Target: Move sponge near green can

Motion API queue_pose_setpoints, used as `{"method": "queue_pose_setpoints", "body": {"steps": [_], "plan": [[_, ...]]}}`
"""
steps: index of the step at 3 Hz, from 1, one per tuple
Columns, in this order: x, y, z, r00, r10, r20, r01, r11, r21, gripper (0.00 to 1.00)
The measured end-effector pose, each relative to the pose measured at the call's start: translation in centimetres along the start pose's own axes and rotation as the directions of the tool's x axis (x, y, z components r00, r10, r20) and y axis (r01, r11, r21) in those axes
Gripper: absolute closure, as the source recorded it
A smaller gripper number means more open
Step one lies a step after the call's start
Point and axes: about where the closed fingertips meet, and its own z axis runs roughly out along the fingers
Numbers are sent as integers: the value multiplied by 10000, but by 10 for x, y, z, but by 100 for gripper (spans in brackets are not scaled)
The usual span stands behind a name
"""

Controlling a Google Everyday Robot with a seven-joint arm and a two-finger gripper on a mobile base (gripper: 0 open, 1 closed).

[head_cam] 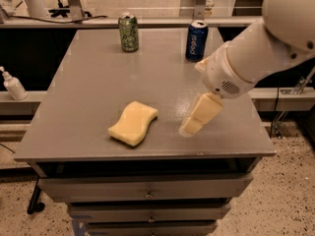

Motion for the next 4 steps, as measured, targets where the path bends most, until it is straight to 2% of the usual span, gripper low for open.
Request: {"method": "queue_pose_setpoints", "body": {"steps": [1,2,3,4], "plan": [[-26,7,50,9960,348,828,-314,9986,-419,0],[-38,14,84,9854,1043,1347,-941,9924,-799,0],[-53,23,102,9723,1708,1598,-1513,9803,-1274,0],[-64,31,106,9625,2157,1647,-1872,9670,-1727,0]]}}
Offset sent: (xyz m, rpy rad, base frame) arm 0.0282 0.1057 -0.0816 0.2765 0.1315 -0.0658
